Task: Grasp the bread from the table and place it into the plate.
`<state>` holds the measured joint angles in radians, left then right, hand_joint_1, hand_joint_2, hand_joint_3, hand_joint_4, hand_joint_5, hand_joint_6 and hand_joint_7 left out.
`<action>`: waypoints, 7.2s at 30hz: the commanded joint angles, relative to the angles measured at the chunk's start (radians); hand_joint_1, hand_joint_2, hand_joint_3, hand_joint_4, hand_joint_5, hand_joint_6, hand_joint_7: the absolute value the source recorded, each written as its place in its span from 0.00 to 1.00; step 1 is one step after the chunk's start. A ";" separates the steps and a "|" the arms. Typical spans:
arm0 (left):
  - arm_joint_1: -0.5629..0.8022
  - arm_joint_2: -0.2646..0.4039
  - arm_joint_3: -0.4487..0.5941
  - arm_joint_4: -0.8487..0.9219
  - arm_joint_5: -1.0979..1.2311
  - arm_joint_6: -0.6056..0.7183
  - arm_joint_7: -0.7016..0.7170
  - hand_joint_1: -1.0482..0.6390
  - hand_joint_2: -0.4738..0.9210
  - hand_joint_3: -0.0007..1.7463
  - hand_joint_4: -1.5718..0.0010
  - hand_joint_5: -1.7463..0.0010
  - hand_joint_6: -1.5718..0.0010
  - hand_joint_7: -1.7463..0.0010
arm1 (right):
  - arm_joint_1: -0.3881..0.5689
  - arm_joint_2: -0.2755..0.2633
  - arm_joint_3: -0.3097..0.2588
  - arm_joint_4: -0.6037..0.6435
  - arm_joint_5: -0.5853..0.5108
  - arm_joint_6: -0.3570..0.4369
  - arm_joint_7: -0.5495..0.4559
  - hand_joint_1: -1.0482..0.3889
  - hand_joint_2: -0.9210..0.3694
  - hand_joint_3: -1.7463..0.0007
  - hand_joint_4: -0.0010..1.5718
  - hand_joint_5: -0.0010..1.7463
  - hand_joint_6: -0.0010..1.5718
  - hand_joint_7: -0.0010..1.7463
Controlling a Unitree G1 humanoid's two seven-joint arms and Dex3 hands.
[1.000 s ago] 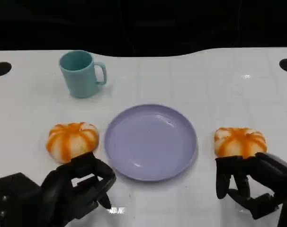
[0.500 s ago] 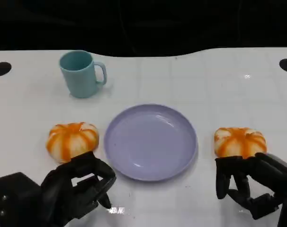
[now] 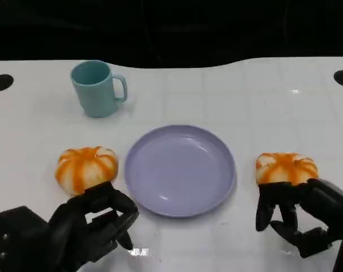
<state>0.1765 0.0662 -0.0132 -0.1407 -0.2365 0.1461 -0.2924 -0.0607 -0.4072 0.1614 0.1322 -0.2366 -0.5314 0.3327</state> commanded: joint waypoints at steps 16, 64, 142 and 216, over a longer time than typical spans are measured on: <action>0.006 0.011 0.004 -0.022 0.004 0.010 0.005 0.32 1.00 0.16 0.54 0.00 0.54 0.20 | -0.015 -0.039 -0.070 -0.042 -0.130 -0.039 -0.149 0.50 0.02 0.98 0.22 0.44 0.36 0.13; -0.002 0.003 0.006 -0.012 0.010 0.012 0.009 0.31 1.00 0.16 0.55 0.00 0.54 0.20 | -0.291 -0.146 0.157 0.181 -0.564 0.155 -0.196 0.55 0.12 1.00 0.09 0.10 0.17 0.01; 0.024 -0.011 -0.003 -0.034 0.004 0.012 0.013 0.33 1.00 0.16 0.53 0.00 0.53 0.20 | -0.639 0.134 0.231 0.642 -0.332 -0.093 -0.502 0.74 0.50 0.25 0.61 1.00 0.47 0.99; 0.051 -0.014 -0.020 -0.070 0.008 0.004 0.017 0.33 1.00 0.18 0.54 0.00 0.54 0.20 | -0.309 0.067 0.132 0.114 -0.117 0.067 -0.033 0.44 0.01 0.95 0.29 0.28 0.34 0.04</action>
<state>0.2267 0.0416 -0.0410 -0.2106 -0.2299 0.1583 -0.2787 -0.4104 -0.3146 0.3221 0.3002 -0.3925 -0.4768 0.2840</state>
